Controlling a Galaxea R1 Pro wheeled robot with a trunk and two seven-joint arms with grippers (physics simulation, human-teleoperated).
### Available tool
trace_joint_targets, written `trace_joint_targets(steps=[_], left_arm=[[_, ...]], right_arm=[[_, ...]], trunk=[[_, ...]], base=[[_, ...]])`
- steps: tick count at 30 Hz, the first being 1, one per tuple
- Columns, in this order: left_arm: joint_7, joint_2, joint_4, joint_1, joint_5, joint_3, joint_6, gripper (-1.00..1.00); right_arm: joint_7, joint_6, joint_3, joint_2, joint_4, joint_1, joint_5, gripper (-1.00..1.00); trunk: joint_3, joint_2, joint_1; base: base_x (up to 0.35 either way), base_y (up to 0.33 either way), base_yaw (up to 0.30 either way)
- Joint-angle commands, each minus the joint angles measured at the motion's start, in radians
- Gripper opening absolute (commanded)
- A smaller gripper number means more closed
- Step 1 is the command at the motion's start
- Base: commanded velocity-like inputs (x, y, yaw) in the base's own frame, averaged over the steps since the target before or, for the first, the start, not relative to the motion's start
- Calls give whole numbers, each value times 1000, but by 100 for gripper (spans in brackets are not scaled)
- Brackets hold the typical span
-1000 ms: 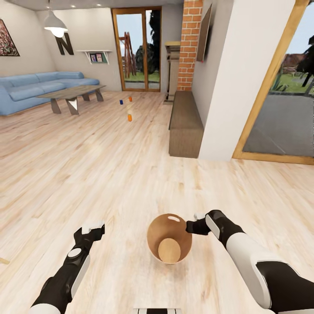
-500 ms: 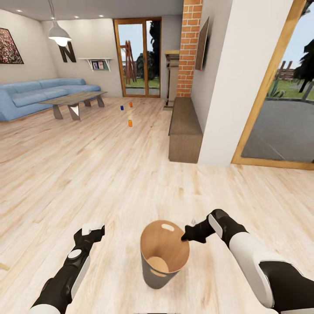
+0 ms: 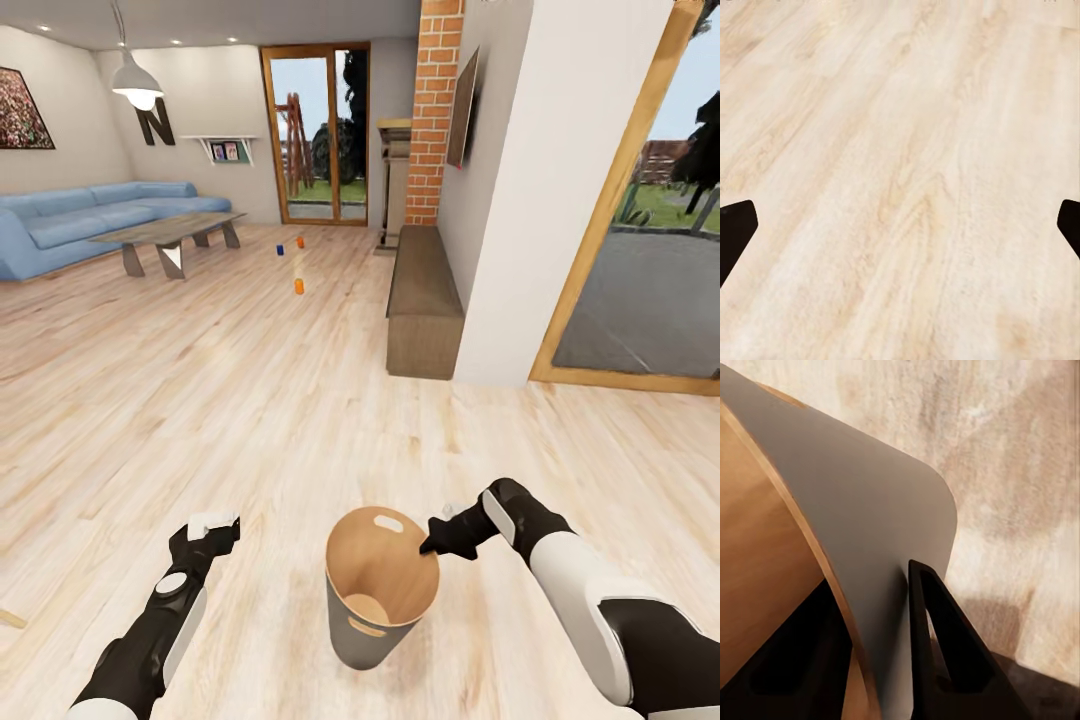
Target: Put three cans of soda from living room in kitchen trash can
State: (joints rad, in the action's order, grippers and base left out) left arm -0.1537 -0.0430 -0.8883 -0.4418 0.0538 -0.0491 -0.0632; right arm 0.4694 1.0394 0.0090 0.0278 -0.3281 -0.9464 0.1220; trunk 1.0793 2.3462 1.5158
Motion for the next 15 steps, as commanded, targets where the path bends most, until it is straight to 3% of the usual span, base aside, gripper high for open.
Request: trace_joint_targets(steps=[1,6,15], left_arm=[[0,0,0,0,0,0,0,100],[0,0,0,0,0,0,0,100],[0,0,-1,0,1,0,0,100]], right_arm=[[4,8,-6,1,-2,0,37,-100],[-10,8,-4,5,-18,0,36,-100],[-158,8,-1,7,-43,0,37,-100]], trunk=[[-3,-7,-4],[-19,-42,-23],[-47,-105,-58]], base=[[0,0,0],[0,0,0],[0,0,0]])
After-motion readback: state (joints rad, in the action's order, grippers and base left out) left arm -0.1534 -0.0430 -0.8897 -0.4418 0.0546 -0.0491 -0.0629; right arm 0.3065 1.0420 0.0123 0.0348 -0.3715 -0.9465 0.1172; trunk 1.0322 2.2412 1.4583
